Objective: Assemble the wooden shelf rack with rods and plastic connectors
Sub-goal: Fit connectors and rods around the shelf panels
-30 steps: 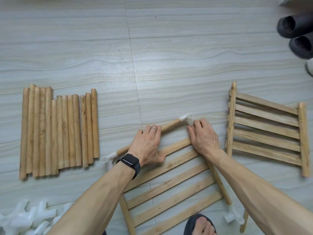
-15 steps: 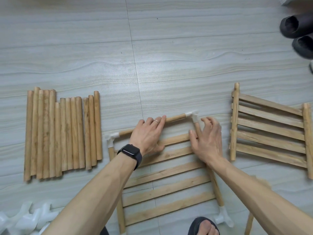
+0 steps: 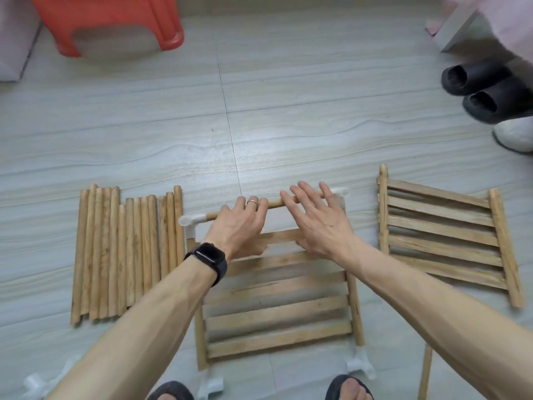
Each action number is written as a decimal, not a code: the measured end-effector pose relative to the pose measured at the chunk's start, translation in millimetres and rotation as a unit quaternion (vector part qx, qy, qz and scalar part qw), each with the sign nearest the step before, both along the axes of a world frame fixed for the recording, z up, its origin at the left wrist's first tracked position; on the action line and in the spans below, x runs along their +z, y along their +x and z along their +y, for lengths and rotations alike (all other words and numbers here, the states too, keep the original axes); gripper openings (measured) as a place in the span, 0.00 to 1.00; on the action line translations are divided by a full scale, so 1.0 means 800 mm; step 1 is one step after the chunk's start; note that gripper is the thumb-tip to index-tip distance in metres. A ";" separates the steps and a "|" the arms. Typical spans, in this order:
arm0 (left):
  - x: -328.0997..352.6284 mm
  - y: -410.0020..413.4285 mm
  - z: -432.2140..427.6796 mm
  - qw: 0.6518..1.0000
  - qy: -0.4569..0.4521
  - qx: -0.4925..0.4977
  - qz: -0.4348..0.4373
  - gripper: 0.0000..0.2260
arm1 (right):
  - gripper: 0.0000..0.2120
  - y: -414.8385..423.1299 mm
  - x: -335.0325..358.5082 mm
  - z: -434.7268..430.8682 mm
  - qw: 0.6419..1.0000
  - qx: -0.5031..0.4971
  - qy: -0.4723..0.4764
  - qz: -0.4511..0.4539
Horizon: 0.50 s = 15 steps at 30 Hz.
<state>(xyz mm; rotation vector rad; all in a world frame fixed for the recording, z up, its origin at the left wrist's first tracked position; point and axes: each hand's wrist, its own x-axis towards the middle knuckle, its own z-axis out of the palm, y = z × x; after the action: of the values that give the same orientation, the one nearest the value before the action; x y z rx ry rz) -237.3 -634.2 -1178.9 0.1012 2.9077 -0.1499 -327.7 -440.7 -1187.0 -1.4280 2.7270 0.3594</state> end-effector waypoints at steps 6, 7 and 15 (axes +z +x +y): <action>0.104 -0.003 -0.007 0.996 -0.069 -0.027 0.057 0.32 | 0.46 -0.004 0.091 0.015 0.996 -0.064 0.001 0.055; 0.121 -0.003 -0.007 0.994 -0.073 -0.028 0.071 0.32 | 0.46 -0.001 0.107 0.014 0.996 -0.068 0.000 0.062; 0.272 0.018 0.008 0.974 -0.103 0.091 0.179 0.46 | 0.41 0.036 0.287 -0.013 0.974 -0.051 -0.064 0.211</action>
<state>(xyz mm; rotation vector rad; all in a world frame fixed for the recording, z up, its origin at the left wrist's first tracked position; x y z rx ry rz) -222.9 -627.8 -961.7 -0.2516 3.2130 -0.4819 -299.1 -451.4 -957.2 -1.3659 3.1981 0.5487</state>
